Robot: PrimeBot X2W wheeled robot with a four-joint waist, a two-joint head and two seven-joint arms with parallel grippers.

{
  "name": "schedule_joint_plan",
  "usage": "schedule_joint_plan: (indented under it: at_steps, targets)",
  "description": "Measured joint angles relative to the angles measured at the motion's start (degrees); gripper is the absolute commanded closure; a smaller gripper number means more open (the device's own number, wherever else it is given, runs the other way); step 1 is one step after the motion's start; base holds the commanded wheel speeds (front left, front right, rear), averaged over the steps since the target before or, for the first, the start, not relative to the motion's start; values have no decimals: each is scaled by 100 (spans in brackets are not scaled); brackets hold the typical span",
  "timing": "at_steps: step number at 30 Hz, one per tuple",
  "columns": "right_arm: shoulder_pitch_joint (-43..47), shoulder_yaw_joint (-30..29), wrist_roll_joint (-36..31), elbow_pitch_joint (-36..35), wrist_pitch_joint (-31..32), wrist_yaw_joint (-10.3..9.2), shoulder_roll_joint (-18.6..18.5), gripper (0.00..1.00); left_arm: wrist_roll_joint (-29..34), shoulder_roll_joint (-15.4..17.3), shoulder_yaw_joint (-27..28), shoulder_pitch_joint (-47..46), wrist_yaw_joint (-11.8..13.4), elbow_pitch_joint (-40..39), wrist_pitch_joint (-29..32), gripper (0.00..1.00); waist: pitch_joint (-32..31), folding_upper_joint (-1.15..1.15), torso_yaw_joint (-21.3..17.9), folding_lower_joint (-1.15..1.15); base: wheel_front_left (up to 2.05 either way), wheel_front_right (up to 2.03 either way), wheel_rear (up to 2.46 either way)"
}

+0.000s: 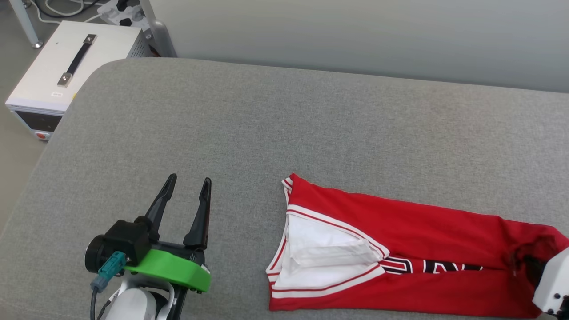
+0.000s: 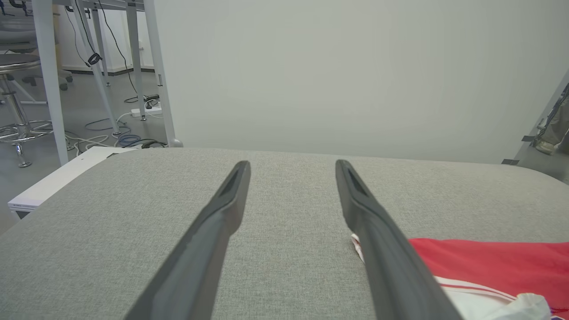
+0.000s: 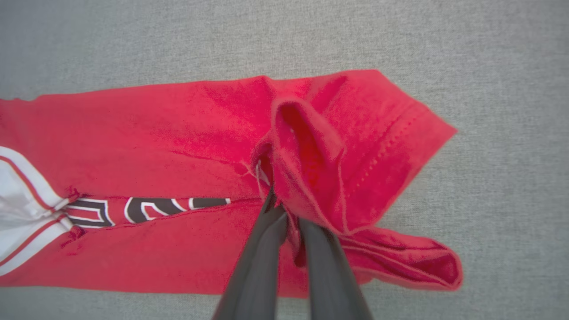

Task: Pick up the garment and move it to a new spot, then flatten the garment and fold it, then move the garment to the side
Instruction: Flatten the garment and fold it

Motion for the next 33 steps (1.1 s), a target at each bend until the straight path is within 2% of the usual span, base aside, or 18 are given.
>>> schedule_joint_plan:
  at_steps: [5,10,20,24,27,33]
  targets:
    - [196,289,144,-571,170,0,140,100,-32,-22,9,3,0,-1,0,0,-89,0,-16,0,0,0,0]
    - [282,667,264,-1029,323,0,449,100,-40,-66,-8,10,0,19,1,0,-112,0,26,0,0,0,0]
    - [279,1392,827,-1355,465,0,1155,100,-133,-77,3,16,0,55,1,0,-143,0,198,0,0,0,0]
    - [244,1693,1068,-1274,241,0,1223,100,-140,-67,37,18,0,64,0,0,-179,0,285,0,0,0,0]
    - [203,1906,1636,-993,-266,0,1239,100,-141,-43,54,21,0,73,0,0,-213,0,338,0,0,0,0]
    - [-48,2605,2309,-326,-1156,-1,1254,100,-147,0,52,44,0,75,0,0,-266,0,450,0,0,0,0]
